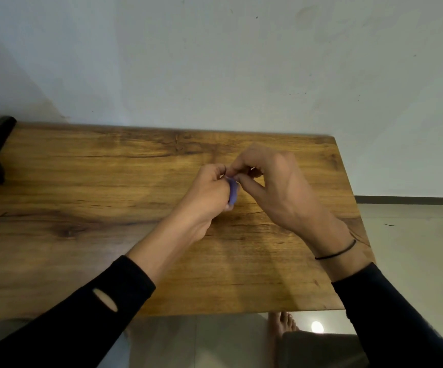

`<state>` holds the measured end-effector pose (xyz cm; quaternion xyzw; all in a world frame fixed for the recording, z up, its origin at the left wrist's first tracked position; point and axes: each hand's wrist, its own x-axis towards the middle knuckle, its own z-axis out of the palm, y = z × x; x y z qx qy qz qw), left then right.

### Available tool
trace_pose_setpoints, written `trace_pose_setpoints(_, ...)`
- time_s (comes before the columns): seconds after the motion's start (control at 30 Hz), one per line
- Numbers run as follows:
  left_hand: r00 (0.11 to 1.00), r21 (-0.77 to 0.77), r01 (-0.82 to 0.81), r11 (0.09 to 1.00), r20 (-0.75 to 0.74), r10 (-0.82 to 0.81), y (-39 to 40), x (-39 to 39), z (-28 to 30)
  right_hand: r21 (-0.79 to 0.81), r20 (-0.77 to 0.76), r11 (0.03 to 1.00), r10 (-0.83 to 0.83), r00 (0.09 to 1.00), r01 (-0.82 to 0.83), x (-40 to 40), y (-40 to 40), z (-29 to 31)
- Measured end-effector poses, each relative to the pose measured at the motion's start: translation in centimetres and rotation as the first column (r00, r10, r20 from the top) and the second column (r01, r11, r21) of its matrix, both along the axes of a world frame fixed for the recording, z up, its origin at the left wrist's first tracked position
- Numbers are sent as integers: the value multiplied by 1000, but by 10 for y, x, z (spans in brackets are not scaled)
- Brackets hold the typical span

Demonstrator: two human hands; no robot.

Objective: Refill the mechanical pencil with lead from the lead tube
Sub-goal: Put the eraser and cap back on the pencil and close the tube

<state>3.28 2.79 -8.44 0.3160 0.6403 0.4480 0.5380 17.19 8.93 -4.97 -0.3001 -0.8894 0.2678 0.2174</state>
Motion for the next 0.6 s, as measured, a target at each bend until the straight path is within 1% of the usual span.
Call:
trace_pose_setpoints(0.1, 994, -42, -100, 994, 42, 101, 1, 1, 4, -65, 3, 998, 5, 1000, -5, -2, -1, -1)
trace_pose_setpoints(0.2, 982, -39, -153, 987, 109, 156, 3, -3, 6, -217, -87, 976, -25, 996, 6, -1, -1, 1)
trace_pose_setpoints(0.27, 970, -27, -174, 984, 167, 176, 3, -3, 6, -274, -120, 962, -34, 992, 0, 0, 0, 2)
trace_pose_setpoints(0.4, 931, 12, -232, 973, 294, 219, 5, 0, 7, -317, -133, 948, -25, 991, -18, 2, 1, 6)
trace_pose_setpoints(0.47, 898, 11, -268, 963, 365, 246, 6, 1, 10, -333, -111, 942, -7, 994, -31, 3, 0, 9)
trace_pose_setpoints(0.53, 872, -7, -281, 960, 415, 258, 7, -1, 11, -318, -80, 947, 8, 997, -33, 3, 0, 10)
trace_pose_setpoints(0.6, 862, -14, -261, 965, 447, 239, 8, -2, 12, -273, -66, 962, 0, 998, -18, 2, -1, 9)
